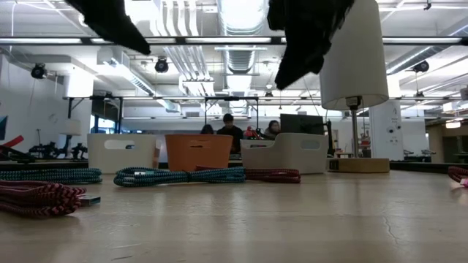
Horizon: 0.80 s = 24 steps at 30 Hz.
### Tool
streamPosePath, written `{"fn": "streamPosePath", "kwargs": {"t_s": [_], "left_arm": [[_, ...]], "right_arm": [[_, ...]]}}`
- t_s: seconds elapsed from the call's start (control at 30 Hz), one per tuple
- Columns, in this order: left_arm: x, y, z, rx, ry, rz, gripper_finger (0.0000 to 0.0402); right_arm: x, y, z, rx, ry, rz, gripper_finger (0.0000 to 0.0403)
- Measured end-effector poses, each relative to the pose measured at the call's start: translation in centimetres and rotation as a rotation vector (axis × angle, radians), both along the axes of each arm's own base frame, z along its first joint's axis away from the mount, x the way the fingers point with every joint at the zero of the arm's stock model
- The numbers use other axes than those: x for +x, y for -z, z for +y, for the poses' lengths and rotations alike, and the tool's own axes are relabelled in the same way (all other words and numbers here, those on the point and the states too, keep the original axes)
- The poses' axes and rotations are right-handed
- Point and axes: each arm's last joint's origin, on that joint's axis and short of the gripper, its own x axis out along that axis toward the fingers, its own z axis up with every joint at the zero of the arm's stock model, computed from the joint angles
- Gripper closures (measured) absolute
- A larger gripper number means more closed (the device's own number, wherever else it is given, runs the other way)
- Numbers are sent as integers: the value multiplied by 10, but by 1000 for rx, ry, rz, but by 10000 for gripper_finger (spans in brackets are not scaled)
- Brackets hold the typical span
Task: Pick & Place USB Port
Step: Put the top black and pink USB cable into the orange bin
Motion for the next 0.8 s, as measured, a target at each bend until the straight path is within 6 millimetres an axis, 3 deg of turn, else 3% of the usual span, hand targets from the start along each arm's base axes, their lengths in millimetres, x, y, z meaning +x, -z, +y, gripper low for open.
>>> {"fn": "streamPosePath", "kwargs": {"t_s": [0.17,0.33,0.57,0.8], "left_arm": [[5,31,-2,-20,7,-26,232],[6,50,-2,-28,8,-65,232],[6,53,-2,-34,4,-74,232],[8,49,-2,-45,3,-120,232]], "right_arm": [[2,28,4,83,-59,-54,288],[0,51,5,129,-56,-103,294],[2,78,5,117,-78,-141,297],[6,108,6,136,-46,-48,298]]}}
